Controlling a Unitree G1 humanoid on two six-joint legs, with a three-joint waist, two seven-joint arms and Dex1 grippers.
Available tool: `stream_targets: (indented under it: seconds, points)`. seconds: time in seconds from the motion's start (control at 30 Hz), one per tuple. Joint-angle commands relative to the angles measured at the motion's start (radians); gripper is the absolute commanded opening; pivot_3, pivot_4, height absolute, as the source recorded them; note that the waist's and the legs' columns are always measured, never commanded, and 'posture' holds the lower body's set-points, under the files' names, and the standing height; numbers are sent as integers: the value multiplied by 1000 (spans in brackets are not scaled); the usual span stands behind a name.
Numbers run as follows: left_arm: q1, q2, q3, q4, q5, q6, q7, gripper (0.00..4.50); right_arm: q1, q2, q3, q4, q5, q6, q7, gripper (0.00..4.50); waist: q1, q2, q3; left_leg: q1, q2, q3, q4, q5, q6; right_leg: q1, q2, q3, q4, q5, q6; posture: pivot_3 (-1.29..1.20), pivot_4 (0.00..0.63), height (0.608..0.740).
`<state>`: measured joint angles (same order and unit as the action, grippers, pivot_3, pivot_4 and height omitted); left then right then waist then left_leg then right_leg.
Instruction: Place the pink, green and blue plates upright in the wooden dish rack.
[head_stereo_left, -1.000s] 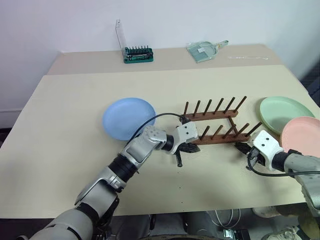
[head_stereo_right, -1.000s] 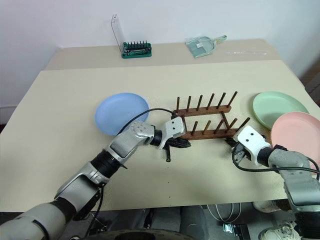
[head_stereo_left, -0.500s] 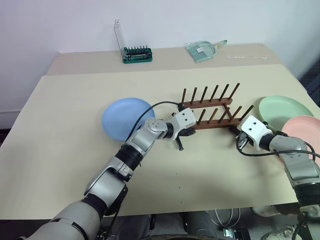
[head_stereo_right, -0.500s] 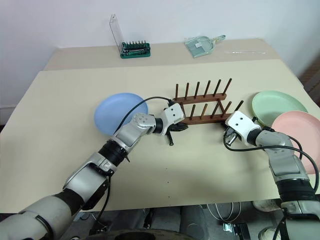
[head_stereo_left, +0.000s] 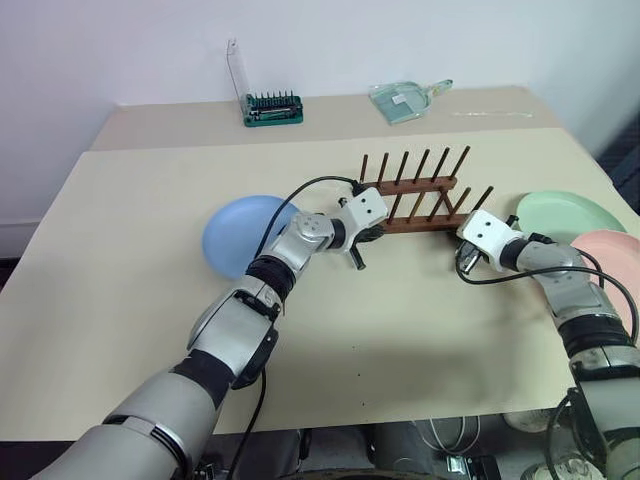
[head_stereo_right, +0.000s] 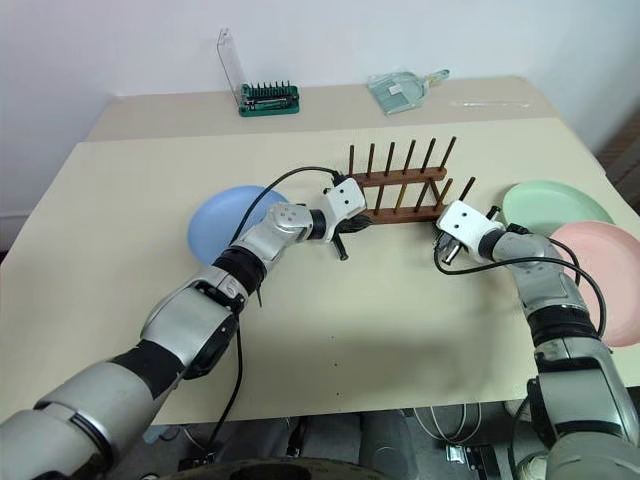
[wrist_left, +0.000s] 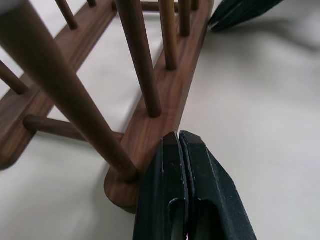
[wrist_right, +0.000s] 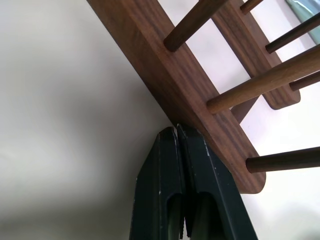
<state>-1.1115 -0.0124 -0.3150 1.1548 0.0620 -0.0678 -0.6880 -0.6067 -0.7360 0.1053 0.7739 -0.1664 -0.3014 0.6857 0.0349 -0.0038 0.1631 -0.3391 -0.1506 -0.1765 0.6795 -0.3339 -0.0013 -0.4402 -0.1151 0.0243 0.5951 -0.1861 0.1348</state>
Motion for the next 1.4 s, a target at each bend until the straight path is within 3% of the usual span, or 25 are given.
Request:
stream_targets:
  seconds: [0.03,0.17,0.33,0.5,0.57,0.6,0.73,0.83,0.9,1.23,1.4]
  points:
    - [-41,-8,42,18,8,-39,4,0,-27,-2,8,61,-24,-33,-15,45,0,0,0,0,0,0,0,0,0,0,0,0,0,0,0,0,150,740]
    - [-46,-11,58,30,20,-48,1,0,-32,0,2,81,-10,-55,2,45,0,0,0,0,0,0,0,0,0,0,0,0,0,0,0,0,150,740]
    - [-15,-3,110,-57,-41,20,-135,0,56,-8,-55,-68,90,-9,75,45,1,0,0,-1,0,0,0,0,0,0,0,0,0,0,0,0,150,740]
    - [100,52,150,-355,-168,266,-344,0,246,-23,-220,-473,364,275,163,45,-3,1,-1,-2,0,-1,-1,-1,1,-3,0,0,1,0,0,0,150,740]
    - [167,90,151,-535,-225,370,-405,503,333,-33,-289,-659,487,432,169,0,-9,2,-1,-3,0,0,-1,-1,1,-4,0,1,1,1,0,0,150,740]
    - [196,110,161,-621,-259,437,-421,750,380,-40,-328,-755,541,506,165,550,-10,2,-1,-3,1,-1,-1,-1,1,-4,0,1,2,1,0,0,150,740]
    - [245,191,195,-846,-382,638,-469,2698,487,-71,-469,-979,645,675,111,2254,-11,2,-1,-3,1,-1,0,-1,1,-4,1,1,2,1,-1,0,150,740]
    - [244,248,196,-895,-410,662,-500,4312,517,-113,-550,-1040,658,749,85,3813,-7,2,-1,-1,1,0,1,-2,4,-2,1,1,2,2,-1,0,150,740]
    - [232,272,196,-889,-428,653,-533,4500,549,-137,-601,-1082,650,791,60,4436,0,2,-1,0,1,0,1,-3,4,-1,1,1,2,2,-1,0,150,740]
    - [265,353,205,-899,-530,530,-771,4500,908,-116,-869,-1265,597,1007,-15,4436,7,2,-1,-1,2,1,0,-1,1,-2,1,1,0,2,-1,0,150,740]
    - [256,336,191,-865,-523,492,-780,4500,1043,-85,-924,-1327,575,1054,-21,4436,5,1,0,-1,2,2,1,-4,6,-1,2,1,0,2,-1,0,150,740]
